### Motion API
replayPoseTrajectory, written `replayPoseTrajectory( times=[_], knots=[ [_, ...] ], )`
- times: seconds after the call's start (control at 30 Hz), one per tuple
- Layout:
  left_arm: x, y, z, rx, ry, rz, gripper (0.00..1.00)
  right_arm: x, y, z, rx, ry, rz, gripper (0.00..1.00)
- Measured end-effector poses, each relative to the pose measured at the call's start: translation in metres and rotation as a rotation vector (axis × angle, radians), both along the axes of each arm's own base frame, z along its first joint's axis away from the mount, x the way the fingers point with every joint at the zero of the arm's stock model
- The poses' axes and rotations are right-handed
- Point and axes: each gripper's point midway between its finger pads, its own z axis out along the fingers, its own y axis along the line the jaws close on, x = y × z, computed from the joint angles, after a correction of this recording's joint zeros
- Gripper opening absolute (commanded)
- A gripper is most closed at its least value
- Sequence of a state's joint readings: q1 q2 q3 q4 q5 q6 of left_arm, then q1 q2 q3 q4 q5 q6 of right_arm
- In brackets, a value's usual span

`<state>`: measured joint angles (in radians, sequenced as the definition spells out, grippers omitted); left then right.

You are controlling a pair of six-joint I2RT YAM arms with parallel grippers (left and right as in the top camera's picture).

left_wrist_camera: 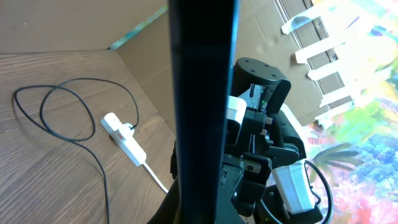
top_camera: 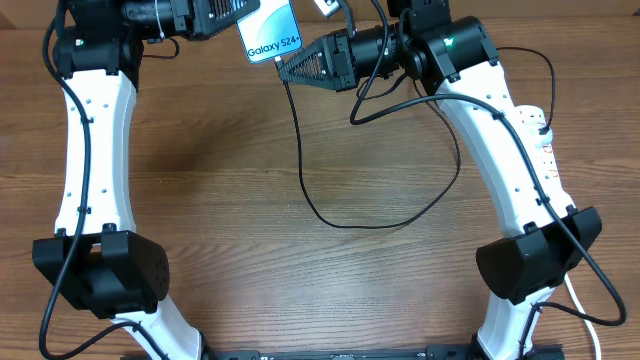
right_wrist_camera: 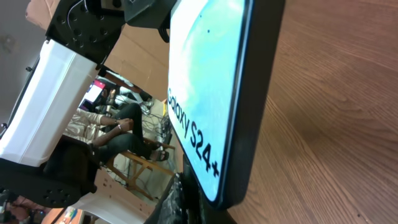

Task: Plug charger to phone and switch on socket

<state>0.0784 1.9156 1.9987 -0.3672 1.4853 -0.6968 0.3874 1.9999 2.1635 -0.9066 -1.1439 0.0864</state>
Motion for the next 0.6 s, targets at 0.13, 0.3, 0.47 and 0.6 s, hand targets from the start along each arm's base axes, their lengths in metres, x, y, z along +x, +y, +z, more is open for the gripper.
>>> replayPoseTrajectory(
  times=[0.13, 0.3, 0.47, 0.6],
  knots=[
    [-0.0001, 0.0000, 0.0001, 0.000, 0.000, 0.000, 0.04, 0.0010, 0.0006, 0.0014, 0.004, -0.002, -0.002, 0.04],
    [-0.0001, 0.0005, 0.0002, 0.000, -0.002, 0.000, 0.04, 0.0019, 0.0010, 0.0027, 0.008, -0.006, -0.004, 0.04],
    [0.0000, 0.0005, 0.0005, 0.000, -0.004, -0.001, 0.04, 0.0035, 0.0013, 0.0020, 0.002, 0.004, -0.016, 0.04],
    [0.0016, 0.0020, 0.0004, 0.002, -0.007, 0.009, 0.04, 0.0062, 0.0025, 0.0020, -0.003, 0.007, -0.033, 0.04]
  ],
)
